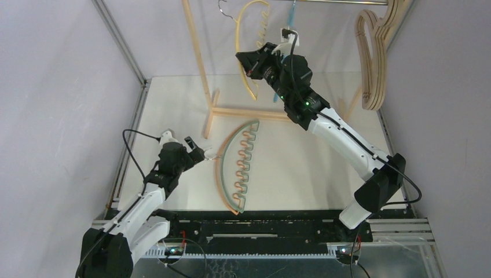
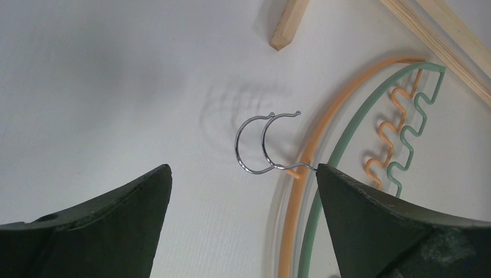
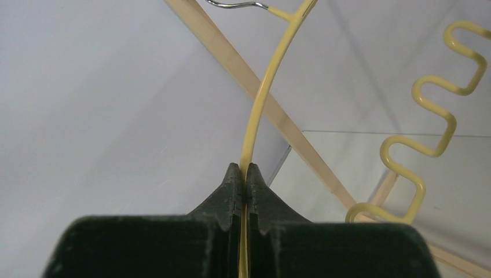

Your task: Organize the hangers

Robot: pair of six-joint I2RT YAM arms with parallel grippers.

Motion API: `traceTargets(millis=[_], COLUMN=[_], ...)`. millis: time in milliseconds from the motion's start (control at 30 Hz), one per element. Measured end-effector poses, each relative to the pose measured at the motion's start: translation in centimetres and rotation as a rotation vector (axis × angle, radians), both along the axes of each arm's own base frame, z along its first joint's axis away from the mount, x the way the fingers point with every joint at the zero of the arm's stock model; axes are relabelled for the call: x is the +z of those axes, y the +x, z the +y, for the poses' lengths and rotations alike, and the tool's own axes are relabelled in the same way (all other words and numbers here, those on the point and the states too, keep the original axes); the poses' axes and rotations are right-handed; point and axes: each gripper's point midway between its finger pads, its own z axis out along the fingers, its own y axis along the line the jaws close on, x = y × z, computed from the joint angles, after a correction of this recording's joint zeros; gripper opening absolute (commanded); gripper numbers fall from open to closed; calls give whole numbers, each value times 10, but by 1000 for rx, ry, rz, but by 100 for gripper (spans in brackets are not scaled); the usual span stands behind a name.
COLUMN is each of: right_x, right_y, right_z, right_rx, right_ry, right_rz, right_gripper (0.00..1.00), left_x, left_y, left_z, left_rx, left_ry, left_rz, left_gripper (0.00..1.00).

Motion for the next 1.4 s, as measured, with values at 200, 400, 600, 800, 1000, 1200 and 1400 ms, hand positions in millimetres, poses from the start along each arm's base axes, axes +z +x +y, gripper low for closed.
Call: traceTargets(millis=[200,400,600,800,1000,1200,1400], right_x=[15,22,26,25,24,26,23], right_y=[-13,-22,-26,-27,-20,-9,0], right_z=[-9,-15,-18,-23,-32,-47,-57], right_rx=[4,9,9,-6,-48,-97,-155], right_ry=[18,24,28,21,13,21,30], right_rz=[-30,-47,-63,-71,-74,-76,-67], right_gripper=[0,0,0,0,0,0,0], left_x=[1,-1,-3,-3,-3,-3,-3], left_y=[3,4,4,4,4,4,4], left_z=[-2,-3,-3,-3,-3,-3,-3], left_rx=[-6,-10,-10,-10,-10,-10,-10], left_ry=[-7,-8,-7,-7,-7,-7,-7], left_rz=[-8,-2,3,2,4,4,4], left_gripper=[99,100,100,99,100,99,100])
